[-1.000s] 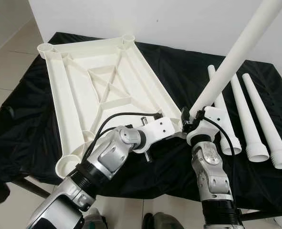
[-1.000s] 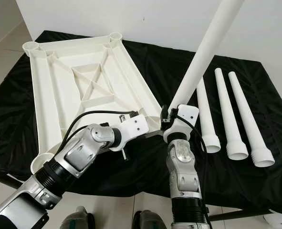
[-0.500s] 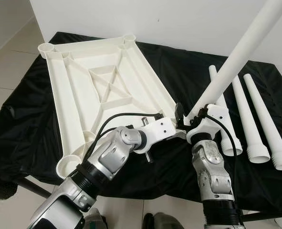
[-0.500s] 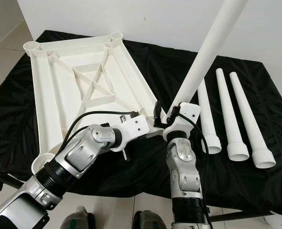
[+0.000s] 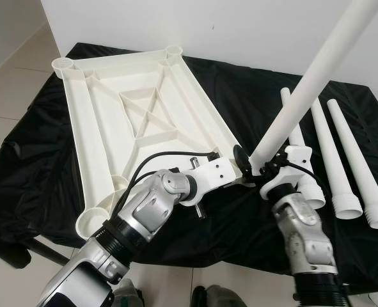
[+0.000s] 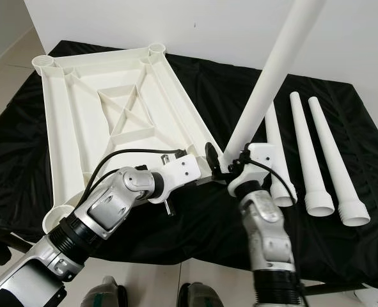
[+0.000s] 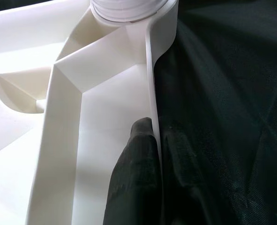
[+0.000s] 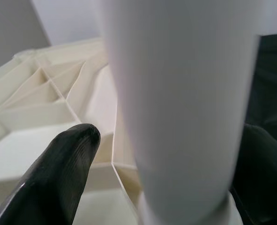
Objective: Building children table
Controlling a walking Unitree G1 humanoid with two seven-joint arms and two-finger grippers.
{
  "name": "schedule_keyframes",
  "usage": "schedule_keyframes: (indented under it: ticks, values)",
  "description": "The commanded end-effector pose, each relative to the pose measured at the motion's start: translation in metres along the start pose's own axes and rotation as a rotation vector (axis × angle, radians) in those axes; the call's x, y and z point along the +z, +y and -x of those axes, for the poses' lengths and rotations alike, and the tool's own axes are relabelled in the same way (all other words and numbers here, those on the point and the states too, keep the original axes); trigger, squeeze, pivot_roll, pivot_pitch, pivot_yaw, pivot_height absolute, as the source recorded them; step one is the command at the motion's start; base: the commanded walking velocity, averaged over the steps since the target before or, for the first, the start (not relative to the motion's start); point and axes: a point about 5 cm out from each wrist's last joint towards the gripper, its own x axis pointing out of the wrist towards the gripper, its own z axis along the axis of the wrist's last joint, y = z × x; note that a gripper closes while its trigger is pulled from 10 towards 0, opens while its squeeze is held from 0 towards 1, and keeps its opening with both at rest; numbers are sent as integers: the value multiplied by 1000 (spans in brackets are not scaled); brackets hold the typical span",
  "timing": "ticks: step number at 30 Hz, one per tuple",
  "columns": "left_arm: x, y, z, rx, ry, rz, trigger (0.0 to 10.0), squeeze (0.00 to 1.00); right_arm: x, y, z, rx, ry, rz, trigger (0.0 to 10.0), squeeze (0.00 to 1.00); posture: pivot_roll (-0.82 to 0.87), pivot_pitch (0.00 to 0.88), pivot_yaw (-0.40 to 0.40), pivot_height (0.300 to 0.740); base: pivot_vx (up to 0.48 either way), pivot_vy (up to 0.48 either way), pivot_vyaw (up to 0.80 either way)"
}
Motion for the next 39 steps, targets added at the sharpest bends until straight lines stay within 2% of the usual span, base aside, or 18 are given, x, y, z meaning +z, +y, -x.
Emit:
schedule_keyframes:
  ticks: [1,7,9,10,11,16,18,22,23,24,25,26,39]
  values:
    - [3,-4,-4,-1,-2,-34,10000,0,-1,-8,2,41,1,-1,10000,0,-49,29,-61,740,0,0,0]
    - [3,-3,-4,0,-2,-34,10000,0,-2,-14,2,65,12,8,10000,0,-50,30,-56,740,0,0,0]
    - [4,-1,-4,3,-2,-36,10000,0,-2,-31,-1,110,36,57,10000,0,-49,29,-54,740,0,0,0]
    - [4,-1,-4,3,-2,-36,10000,0,-2,-31,-1,110,36,57,10000,0,-49,29,-54,740,0,0,0]
    - [4,-1,-4,5,-2,-36,10000,0,0,-38,-4,130,49,83,10000,0,-50,29,-52,740,0,0,0]
    - [4,0,-4,6,-3,-36,10000,0,1,-43,-7,154,60,108,10000,0,-48,29,-52,740,0,0,0]
    - [5,1,-3,8,-3,-36,10000,0,6,-50,-18,192,70,156,10000,0,-45,28,-51,740,0,0,0]
    - [5,1,-3,9,-2,-36,10000,0,8,-52,-22,206,71,167,10000,0,-42,27,-52,740,0,0,0]
    - [5,1,-3,10,-2,-36,10000,0,8,-52,-23,214,74,171,6902,0,-40,27,-52,740,0,0,0]
    - [5,1,-3,11,-2,-35,10000,0,7,-52,-23,224,78,169,4431,0,-40,27,-52,740,0,0,0]
    - [5,1,-3,11,-2,-35,10000,0,7,-52,-23,224,78,169,4431,0,-40,27,-52,740,0,0,0]
    - [4,1,-3,13,-1,-35,10000,0,5,-51,-23,243,86,162,0,0,-34,27,-55,740,0,0,0]
    - [3,2,-2,17,2,-32,10000,0,-2,-51,-21,284,105,135,0,0,-33,28,-55,740,0,0,0]
